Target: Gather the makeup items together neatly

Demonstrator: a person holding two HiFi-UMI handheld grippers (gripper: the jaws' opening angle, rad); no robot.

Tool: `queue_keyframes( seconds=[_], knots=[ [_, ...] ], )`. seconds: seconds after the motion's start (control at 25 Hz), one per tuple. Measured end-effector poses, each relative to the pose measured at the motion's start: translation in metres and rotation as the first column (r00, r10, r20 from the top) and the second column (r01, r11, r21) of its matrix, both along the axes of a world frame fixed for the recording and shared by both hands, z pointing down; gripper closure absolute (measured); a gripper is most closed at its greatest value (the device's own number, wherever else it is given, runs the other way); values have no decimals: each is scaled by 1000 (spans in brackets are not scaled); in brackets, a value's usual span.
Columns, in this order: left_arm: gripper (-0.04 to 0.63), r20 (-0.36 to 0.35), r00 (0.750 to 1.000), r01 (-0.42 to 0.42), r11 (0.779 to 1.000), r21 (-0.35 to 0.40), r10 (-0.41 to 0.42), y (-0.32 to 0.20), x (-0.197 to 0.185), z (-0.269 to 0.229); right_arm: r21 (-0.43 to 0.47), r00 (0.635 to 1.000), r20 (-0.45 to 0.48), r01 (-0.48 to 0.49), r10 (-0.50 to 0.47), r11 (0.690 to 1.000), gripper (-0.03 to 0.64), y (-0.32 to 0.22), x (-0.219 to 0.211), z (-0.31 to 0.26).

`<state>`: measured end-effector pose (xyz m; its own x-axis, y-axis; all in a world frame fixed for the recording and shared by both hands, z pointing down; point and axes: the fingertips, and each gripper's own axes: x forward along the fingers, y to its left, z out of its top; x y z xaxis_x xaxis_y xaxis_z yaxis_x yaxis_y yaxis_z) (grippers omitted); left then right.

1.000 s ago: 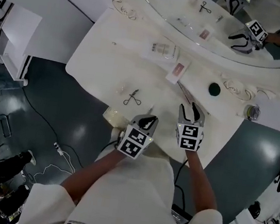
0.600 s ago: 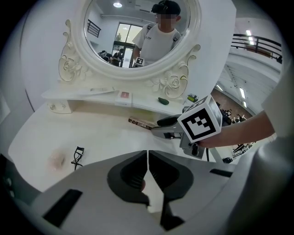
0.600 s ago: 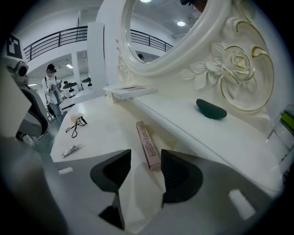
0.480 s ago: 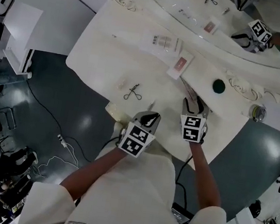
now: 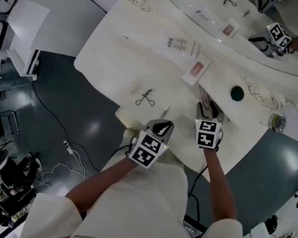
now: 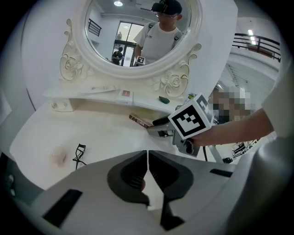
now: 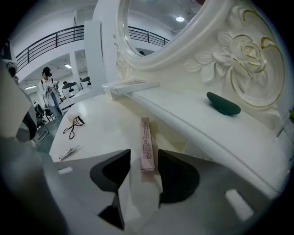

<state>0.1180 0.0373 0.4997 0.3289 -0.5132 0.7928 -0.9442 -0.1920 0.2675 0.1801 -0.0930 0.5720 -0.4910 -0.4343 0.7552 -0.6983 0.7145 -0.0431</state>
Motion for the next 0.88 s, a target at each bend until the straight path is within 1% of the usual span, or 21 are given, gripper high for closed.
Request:
queue_keyframes(
  seconds=[0.12, 0.28, 0.48, 0.64, 0.88],
  knots=[
    [575, 4, 1000, 15, 1000, -2, -15, 4, -7, 0, 8, 1000, -15, 3, -3, 1000, 438, -3, -7, 4],
    [575, 9, 999, 32, 999, -5, -32, 10, -16, 1, 34, 999, -40, 1, 0, 999, 516, -9, -9, 5],
    [575, 10, 999, 50, 999, 0, -50, 13, -24, -2, 21, 1000, -26, -17, 17, 1000, 525, -7, -8, 1],
    [575, 9, 999, 52, 999, 11, -52, 13, -30, -4, 32, 1000, -12, -28, 28, 999, 526, -7, -9, -5],
    [575, 5, 999, 38, 999, 21, -38, 15, -40, -5, 30, 998, -4, -70, 70, 997, 529, 0, -4, -11]
  ],
)
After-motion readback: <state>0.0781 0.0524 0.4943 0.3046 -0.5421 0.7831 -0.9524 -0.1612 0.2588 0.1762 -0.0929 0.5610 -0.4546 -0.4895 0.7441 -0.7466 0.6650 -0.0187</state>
